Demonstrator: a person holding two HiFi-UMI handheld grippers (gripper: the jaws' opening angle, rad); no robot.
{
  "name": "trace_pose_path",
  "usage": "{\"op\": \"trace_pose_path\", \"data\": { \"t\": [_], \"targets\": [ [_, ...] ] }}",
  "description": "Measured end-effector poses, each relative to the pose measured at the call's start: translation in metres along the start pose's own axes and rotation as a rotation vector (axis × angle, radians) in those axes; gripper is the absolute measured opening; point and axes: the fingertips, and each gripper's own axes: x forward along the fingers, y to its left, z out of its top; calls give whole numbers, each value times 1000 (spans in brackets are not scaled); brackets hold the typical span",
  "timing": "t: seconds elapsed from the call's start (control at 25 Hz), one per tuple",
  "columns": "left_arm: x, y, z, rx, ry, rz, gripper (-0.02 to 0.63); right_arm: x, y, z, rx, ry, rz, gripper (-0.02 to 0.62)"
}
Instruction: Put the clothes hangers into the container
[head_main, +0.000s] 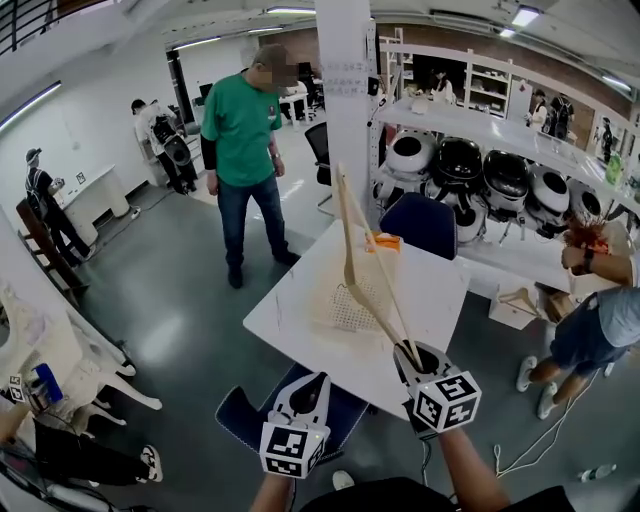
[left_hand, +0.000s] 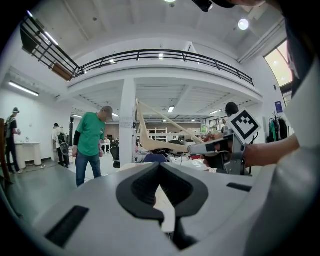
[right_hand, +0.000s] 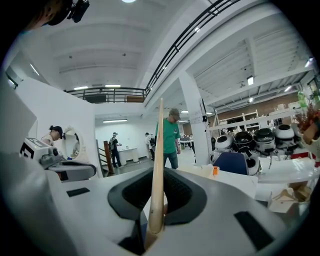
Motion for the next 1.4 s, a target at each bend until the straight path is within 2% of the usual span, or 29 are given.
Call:
{"op": "trace_pose_path", "data": {
  "t": [0.28,0.48,0.88,1.4],
  "targets": [
    [-9,23,-7,-9,6,12,5,17,15,-9,8,19,6,63],
    [-3,23,-7,-16,11,3,5,21,14,-12,12,35,6,63],
    [33,17,-6,-16,31,-12,5,37,-22,-8,33,44,-12,63],
    [88,31,-2,-36,34,16,5,83,-64,0,42,70,7,63]
  ]
}}
